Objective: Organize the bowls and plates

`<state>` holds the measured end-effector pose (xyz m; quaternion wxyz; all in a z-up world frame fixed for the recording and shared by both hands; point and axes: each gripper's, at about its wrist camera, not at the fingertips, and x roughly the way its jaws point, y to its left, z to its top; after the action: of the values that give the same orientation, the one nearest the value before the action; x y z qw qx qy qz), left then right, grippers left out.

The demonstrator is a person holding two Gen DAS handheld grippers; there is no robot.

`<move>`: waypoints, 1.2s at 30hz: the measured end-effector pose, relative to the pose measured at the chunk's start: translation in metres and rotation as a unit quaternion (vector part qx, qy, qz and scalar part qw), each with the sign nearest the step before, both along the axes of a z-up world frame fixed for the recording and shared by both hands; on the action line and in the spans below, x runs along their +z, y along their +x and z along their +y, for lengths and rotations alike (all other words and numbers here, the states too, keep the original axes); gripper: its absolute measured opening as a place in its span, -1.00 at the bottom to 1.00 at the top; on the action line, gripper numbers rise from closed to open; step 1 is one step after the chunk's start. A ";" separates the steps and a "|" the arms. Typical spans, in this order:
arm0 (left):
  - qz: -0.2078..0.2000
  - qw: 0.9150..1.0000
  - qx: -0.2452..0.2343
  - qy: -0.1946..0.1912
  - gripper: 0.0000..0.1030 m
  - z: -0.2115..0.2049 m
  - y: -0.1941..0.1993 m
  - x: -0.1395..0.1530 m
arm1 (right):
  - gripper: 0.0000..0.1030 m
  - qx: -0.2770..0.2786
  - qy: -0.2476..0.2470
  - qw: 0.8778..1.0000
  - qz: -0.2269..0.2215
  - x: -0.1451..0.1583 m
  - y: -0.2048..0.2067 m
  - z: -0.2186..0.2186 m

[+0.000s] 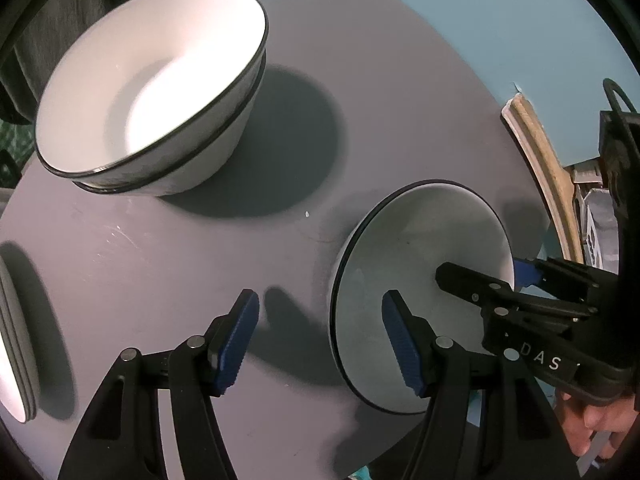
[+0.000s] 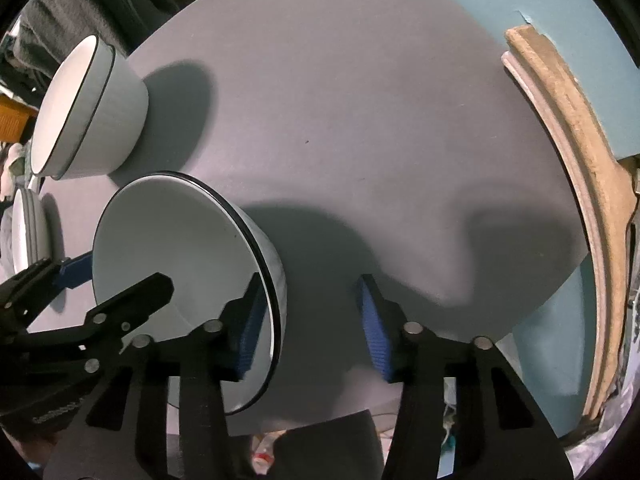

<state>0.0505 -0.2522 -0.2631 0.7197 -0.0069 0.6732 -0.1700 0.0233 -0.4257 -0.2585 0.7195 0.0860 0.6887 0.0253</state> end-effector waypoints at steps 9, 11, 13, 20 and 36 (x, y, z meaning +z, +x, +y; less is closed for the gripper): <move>0.024 1.000 0.009 -0.003 -0.53 0.001 0.002 -0.008 | -0.60 0.002 0.030 1.000 0.007 0.001 0.000 -0.003; 0.033 0.999 0.012 -0.006 -0.57 0.002 0.002 -0.011 | -0.72 0.004 0.036 0.999 0.012 0.002 -0.002 -0.003; 0.035 0.999 0.015 -0.010 -0.64 0.002 0.001 -0.010 | -0.80 0.006 0.041 0.999 0.014 0.001 0.001 0.000; 0.035 0.999 0.013 -0.013 -0.82 0.000 -0.004 -0.008 | -0.85 0.011 0.030 0.999 0.017 0.007 -0.005 -0.003; 0.044 0.998 0.045 -0.007 -0.83 0.009 -0.031 0.017 | -0.87 0.051 0.012 0.999 0.011 0.040 0.017 0.036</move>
<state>0.0194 -0.2428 -0.2464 0.6963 -0.0494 0.7019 -0.1419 0.0407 -0.3902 -0.2184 0.7087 0.0597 0.6996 0.0687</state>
